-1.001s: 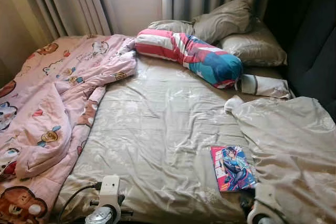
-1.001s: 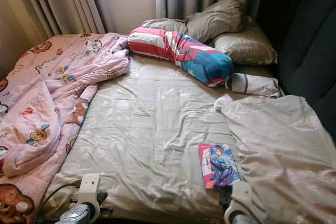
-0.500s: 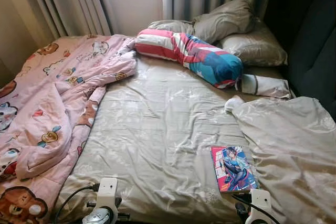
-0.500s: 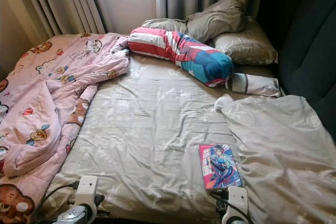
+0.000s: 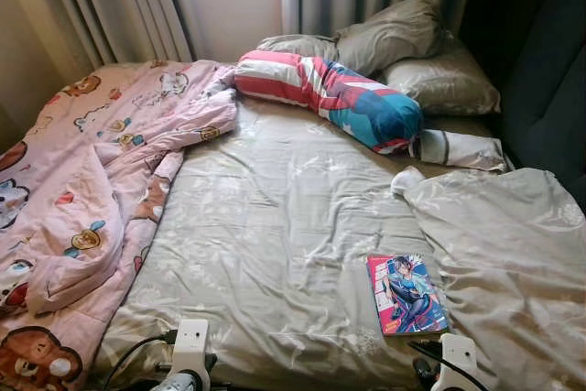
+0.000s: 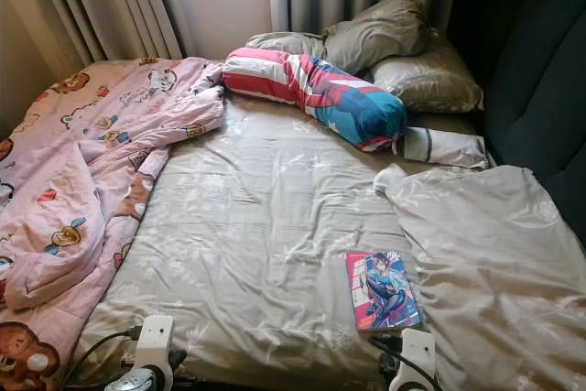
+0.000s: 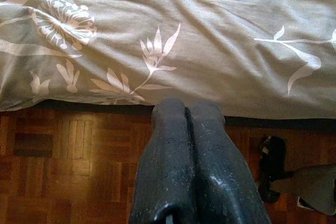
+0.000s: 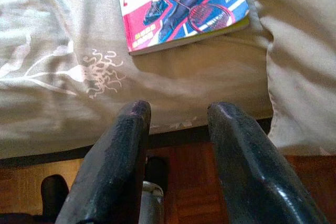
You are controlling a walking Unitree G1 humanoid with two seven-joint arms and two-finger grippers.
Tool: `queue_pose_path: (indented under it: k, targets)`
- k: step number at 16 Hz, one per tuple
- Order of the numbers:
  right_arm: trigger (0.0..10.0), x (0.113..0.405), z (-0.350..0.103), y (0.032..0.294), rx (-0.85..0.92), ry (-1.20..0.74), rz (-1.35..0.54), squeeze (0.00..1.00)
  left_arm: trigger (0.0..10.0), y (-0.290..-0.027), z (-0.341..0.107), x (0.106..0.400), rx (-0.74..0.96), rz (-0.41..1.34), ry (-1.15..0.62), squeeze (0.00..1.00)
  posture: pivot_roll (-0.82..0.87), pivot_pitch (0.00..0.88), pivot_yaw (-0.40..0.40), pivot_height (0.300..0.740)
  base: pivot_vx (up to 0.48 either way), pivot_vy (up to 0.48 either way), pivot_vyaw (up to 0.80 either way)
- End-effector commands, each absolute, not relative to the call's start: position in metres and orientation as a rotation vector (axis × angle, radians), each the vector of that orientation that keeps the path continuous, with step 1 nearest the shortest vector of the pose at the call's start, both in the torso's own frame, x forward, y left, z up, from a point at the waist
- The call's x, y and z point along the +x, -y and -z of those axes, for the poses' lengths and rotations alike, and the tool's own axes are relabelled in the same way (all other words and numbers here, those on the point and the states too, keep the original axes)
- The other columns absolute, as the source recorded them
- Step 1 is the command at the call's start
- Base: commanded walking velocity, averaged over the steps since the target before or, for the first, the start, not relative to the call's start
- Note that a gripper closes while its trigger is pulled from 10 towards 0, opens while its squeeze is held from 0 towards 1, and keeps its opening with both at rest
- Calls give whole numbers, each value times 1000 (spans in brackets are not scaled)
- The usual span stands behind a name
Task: Clean up the room
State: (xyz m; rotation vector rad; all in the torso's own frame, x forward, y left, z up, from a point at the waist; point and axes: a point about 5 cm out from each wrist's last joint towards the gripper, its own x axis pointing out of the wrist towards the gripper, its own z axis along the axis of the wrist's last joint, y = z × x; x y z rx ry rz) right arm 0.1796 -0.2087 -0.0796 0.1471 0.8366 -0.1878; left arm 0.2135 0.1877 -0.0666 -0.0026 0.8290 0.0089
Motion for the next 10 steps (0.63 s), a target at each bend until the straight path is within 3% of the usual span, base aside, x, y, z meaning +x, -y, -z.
queue_pose_path:
  k: [1,10]
  targets:
    - [10000,174,83,206,162,-862,201,0,10000,-197,71,204,2,-34,-875,0,-30,1,13,740,0,0,0]
    - [10000,163,89,202,150,-908,178,0,10000,-201,74,199,11,-43,-892,0,-9,22,7,740,0,464,0]
